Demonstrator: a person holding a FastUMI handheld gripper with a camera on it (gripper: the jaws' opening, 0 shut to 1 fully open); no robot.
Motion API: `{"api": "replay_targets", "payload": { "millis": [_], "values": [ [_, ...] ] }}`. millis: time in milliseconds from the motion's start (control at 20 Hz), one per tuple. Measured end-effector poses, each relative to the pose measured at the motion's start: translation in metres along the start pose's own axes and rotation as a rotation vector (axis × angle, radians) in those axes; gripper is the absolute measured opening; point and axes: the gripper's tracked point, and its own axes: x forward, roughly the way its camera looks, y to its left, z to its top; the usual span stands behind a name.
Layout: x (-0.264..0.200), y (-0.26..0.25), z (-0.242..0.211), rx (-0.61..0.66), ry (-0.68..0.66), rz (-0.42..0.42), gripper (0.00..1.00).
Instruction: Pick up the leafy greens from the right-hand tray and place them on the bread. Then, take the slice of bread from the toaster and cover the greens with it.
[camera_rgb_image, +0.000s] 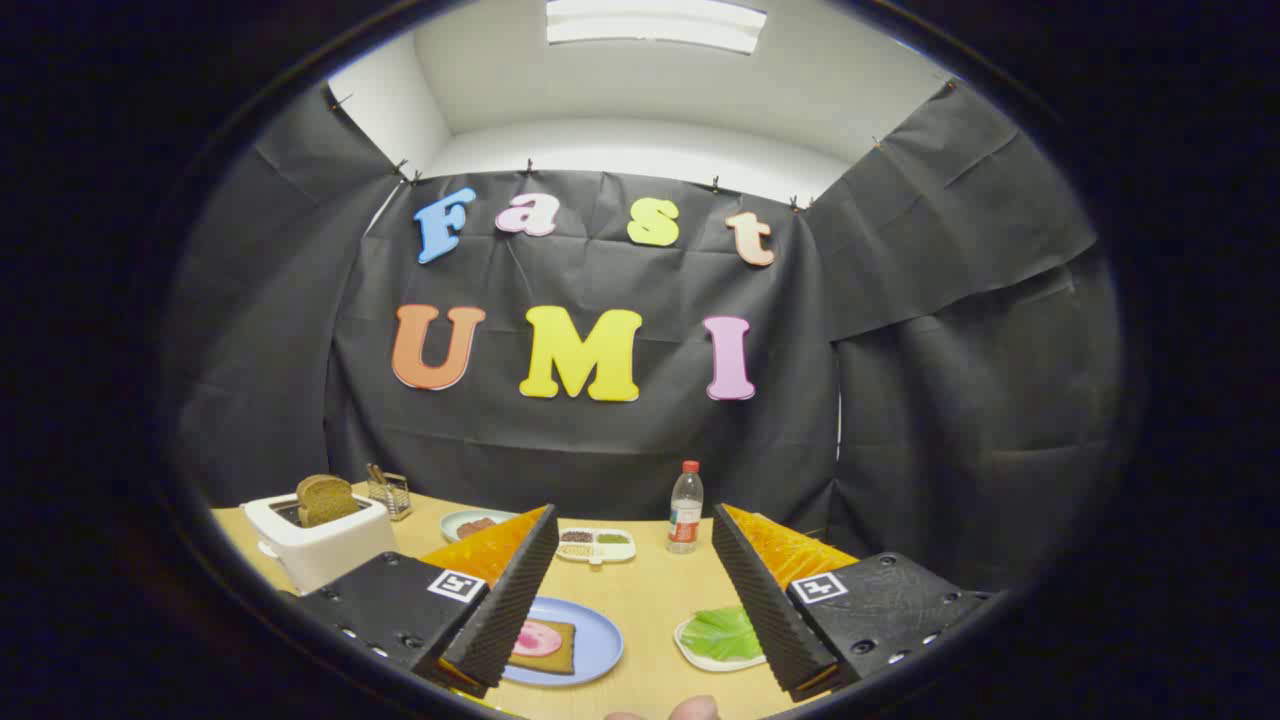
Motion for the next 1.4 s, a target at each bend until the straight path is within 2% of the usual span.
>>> {"api": "replay_targets", "payload": {
  "millis": [450, 900, 1100, 1400],
  "values": [
    [-0.009, -0.004, 0.018, -0.021, -0.023, -0.006, 0.95],
    [-0.006, -0.013, 0.013, -0.023, -0.007, 0.016, 0.95],
    [-0.005, -0.038, 0.011, -0.016, 0.001, 0.013, 0.95],
    [-0.002, -0.105, 0.005, -0.070, 0.033, -0.028, 0.95]
  ]
}}
